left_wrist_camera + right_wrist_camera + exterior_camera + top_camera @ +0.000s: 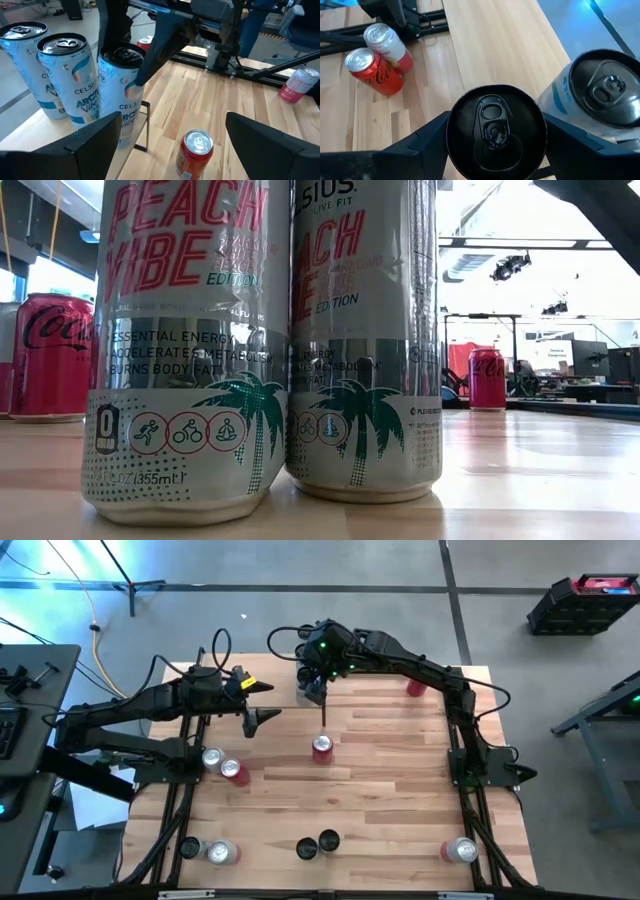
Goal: Place canned beverage on shelf
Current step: Put the blue soda can on the shelf aligned with the other blue soda cans
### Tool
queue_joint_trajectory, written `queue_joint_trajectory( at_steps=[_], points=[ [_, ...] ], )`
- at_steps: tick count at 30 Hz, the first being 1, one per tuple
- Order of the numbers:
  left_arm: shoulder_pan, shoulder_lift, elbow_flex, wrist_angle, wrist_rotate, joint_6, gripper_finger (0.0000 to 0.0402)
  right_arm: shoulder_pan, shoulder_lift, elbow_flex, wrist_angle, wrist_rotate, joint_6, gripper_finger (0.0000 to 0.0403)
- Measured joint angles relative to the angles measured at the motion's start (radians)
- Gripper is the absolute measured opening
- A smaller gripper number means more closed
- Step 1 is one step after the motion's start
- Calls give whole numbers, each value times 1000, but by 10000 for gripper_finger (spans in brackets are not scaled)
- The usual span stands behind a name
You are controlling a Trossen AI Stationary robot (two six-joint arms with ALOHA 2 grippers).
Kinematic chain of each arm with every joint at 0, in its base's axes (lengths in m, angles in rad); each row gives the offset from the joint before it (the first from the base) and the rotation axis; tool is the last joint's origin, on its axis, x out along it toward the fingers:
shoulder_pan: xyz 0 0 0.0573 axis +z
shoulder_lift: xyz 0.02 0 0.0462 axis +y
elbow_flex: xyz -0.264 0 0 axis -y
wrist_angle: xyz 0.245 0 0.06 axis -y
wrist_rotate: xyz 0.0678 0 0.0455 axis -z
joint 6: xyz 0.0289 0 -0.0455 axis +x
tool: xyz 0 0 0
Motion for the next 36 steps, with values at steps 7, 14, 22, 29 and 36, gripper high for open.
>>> queue_joint_trajectory(
  at_steps=[7,14,22,29,36],
  points=[
    [0,0,0,-5,21,0,349,0,6,1,9,4,-1,261],
    [0,0,0,-6,22,8,349,0,7,1,17,4,-3,262],
    [0,0,0,-6,22,10,349,-2,9,8,16,4,-3,262],
    [0,0,0,-6,22,10,349,-2,9,8,16,5,7,262],
    [0,0,0,-6,22,10,349,-3,9,8,16,5,6,262]
  ],
)
